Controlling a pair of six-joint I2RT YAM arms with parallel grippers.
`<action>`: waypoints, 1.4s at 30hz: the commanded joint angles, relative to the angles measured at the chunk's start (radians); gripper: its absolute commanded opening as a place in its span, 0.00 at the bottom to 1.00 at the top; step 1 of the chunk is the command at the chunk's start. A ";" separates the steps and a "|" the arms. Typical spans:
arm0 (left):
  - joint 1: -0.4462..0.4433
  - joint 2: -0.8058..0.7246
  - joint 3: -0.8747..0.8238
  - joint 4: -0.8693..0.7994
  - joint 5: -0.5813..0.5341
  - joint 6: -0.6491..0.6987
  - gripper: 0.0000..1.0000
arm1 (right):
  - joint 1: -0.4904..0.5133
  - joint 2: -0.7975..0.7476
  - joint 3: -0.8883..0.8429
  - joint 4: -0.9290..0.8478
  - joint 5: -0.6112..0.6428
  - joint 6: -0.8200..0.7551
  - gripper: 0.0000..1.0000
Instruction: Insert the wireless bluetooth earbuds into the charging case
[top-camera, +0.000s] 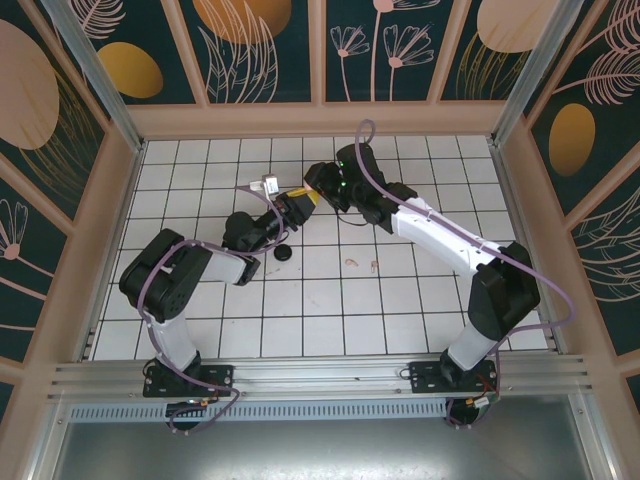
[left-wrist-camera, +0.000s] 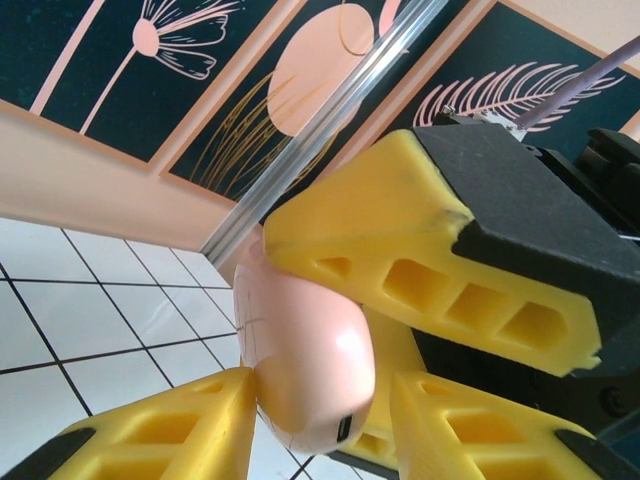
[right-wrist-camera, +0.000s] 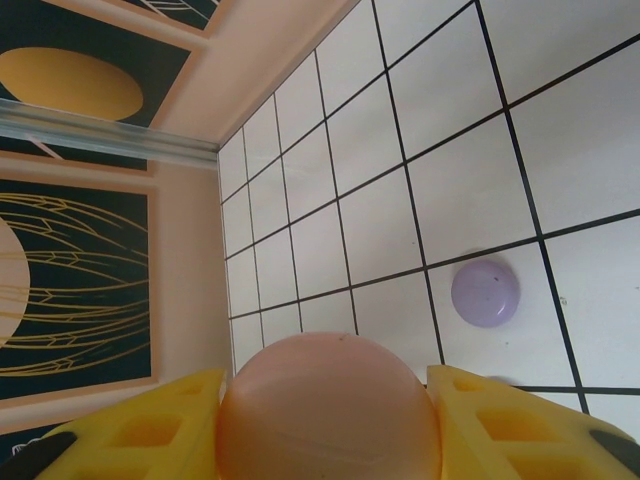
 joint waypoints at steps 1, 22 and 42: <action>-0.010 0.012 0.034 0.091 0.006 -0.017 0.40 | 0.013 -0.024 -0.021 0.025 -0.028 0.017 0.37; -0.012 0.056 0.049 0.187 -0.044 -0.061 0.39 | 0.016 -0.039 -0.036 0.032 -0.029 0.020 0.37; -0.014 0.087 0.061 0.222 -0.035 -0.101 0.00 | -0.007 -0.053 -0.002 0.044 -0.026 0.008 0.62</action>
